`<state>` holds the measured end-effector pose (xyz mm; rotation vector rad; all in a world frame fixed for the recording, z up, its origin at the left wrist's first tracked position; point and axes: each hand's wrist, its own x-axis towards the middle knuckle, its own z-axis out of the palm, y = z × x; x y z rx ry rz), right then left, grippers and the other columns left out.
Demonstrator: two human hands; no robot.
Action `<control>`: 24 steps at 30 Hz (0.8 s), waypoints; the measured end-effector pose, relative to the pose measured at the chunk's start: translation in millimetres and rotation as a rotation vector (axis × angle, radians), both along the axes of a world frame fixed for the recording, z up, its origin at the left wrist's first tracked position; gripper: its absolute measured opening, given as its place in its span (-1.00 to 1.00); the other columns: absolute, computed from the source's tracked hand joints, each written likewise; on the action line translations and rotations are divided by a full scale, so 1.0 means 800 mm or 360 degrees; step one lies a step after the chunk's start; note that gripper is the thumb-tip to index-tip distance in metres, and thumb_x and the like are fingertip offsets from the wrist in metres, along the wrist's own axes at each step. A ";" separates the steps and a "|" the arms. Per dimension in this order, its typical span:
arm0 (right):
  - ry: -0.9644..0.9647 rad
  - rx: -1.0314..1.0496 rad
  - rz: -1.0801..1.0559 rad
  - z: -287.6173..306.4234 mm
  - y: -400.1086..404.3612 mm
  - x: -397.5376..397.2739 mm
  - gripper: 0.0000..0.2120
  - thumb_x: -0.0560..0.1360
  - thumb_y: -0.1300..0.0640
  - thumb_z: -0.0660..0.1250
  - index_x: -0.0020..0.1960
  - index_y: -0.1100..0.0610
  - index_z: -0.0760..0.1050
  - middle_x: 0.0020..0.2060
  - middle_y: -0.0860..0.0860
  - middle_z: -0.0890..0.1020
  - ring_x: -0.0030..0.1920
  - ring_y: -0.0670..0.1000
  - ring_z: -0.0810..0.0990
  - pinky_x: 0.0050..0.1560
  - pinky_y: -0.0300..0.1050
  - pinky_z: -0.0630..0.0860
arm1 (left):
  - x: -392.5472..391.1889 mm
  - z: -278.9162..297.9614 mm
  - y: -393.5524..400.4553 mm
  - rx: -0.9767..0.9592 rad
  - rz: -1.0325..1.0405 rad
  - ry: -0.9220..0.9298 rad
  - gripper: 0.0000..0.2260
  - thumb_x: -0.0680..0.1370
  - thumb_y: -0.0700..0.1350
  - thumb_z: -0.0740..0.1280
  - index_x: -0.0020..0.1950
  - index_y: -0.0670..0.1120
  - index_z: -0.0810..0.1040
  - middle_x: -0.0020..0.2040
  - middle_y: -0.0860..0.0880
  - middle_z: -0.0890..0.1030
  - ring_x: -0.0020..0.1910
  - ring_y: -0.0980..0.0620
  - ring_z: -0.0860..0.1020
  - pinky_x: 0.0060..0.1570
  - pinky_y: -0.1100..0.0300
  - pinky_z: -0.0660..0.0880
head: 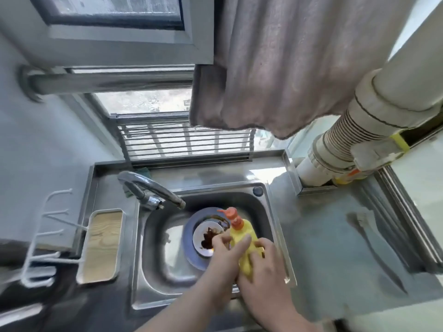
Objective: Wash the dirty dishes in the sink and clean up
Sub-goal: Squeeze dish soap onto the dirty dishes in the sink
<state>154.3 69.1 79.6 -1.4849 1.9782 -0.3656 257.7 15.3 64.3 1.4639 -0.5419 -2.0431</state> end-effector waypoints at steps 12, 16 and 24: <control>-0.1847 0.0774 -0.1225 0.001 -0.052 0.054 -0.72 0.65 0.08 0.34 0.23 0.25 0.64 0.01 0.19 0.75 0.00 0.16 0.75 0.02 0.10 0.66 | 0.117 -0.040 -0.009 -0.1325 -0.1224 -0.1099 -0.40 0.34 0.37 0.52 0.35 0.36 0.47 0.67 0.16 0.07 0.59 0.21 0.24 0.41 0.16 0.41; -0.1851 0.0839 -0.1108 -0.006 -0.046 0.060 -0.75 0.66 0.07 0.33 0.11 0.25 0.66 -0.06 0.16 0.75 -0.08 0.12 0.72 0.00 0.05 0.66 | 0.125 -0.043 -0.004 -0.1443 -0.1149 -0.1326 -0.59 0.34 0.14 0.51 0.14 0.22 0.51 0.63 0.21 0.21 0.38 0.07 0.52 0.11 0.19 0.54; -0.1038 0.0370 -0.0755 -0.053 -0.081 0.012 -0.80 0.64 -0.10 0.33 0.14 0.01 0.54 -0.03 0.01 0.68 -0.16 0.02 0.68 -0.10 0.01 0.64 | 0.174 -0.039 0.001 -0.1384 -0.0986 -0.1404 -0.79 0.43 0.06 0.44 0.06 0.14 0.63 0.24 0.32 0.63 0.12 0.17 0.63 0.05 0.22 0.53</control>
